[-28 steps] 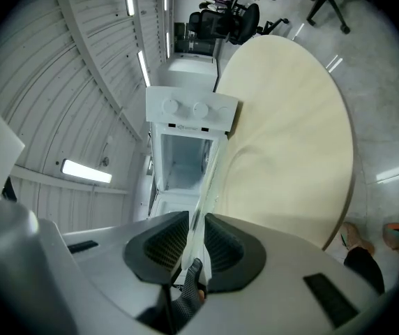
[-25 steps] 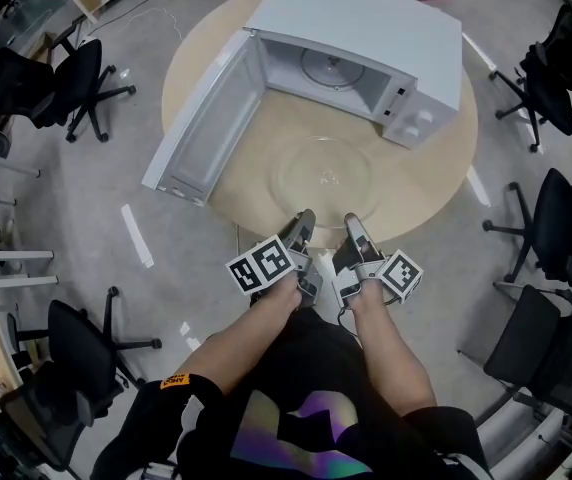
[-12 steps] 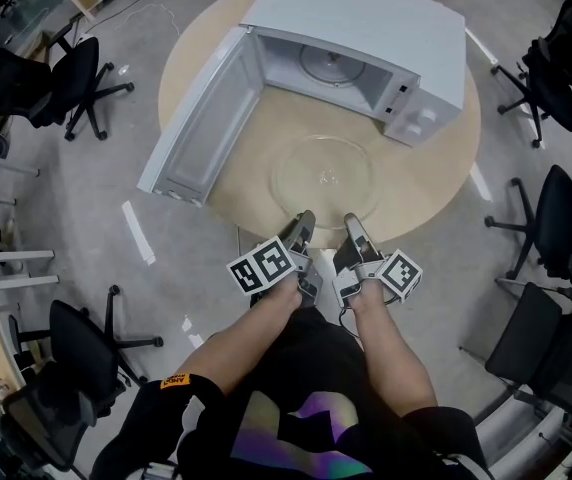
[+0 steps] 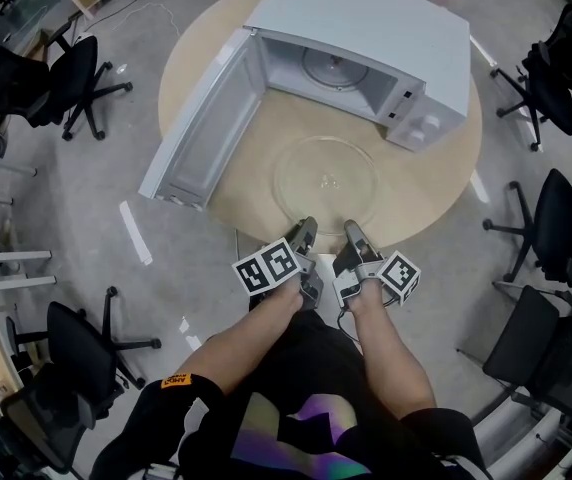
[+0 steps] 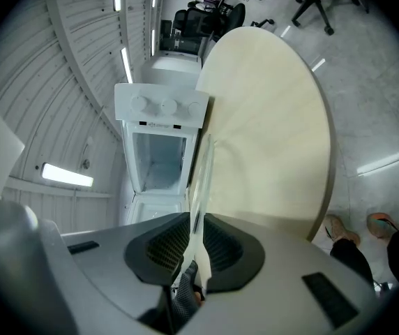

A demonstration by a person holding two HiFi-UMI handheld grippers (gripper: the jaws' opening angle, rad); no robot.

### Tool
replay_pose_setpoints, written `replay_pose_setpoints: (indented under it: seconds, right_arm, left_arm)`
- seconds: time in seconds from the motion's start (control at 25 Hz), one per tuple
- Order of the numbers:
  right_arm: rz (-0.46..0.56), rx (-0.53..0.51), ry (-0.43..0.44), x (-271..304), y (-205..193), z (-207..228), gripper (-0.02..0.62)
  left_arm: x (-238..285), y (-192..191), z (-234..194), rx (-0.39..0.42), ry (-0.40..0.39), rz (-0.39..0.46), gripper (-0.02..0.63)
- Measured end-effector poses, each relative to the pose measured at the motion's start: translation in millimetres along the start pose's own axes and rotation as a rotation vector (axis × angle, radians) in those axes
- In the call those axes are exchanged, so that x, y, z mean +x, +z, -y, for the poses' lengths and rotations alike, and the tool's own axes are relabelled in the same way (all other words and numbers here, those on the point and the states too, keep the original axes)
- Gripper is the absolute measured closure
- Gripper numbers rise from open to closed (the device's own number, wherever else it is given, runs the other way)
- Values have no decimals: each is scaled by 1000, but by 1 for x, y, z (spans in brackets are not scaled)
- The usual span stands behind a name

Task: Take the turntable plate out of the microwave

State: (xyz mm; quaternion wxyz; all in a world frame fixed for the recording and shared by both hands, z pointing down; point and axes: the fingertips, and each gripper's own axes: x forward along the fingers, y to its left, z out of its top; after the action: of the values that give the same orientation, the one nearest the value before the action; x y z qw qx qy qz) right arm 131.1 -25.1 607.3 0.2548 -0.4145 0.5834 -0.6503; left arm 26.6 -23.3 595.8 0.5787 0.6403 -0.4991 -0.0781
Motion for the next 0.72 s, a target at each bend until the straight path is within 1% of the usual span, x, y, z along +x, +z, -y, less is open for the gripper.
replay_pose_setpoints:
  seconds: [0.2, 0.4, 0.6, 0.72]
  right_arm:
    - [2, 30, -107, 3, 2, 17, 526]
    - [-35, 38, -186, 2, -4, 25, 526]
    - [-43, 29, -231, -3, -8, 32, 526]
    - [-31, 23, -261, -5, -8, 36, 528]
  left_arm:
    - [8, -4, -10, -8, 39, -33, 476]
    - [12, -4, -26, -65, 78, -33, 488]
    - [16, -5, -35, -79, 83, -47, 489]
    - [17, -9, -38, -80, 77, -74, 489]
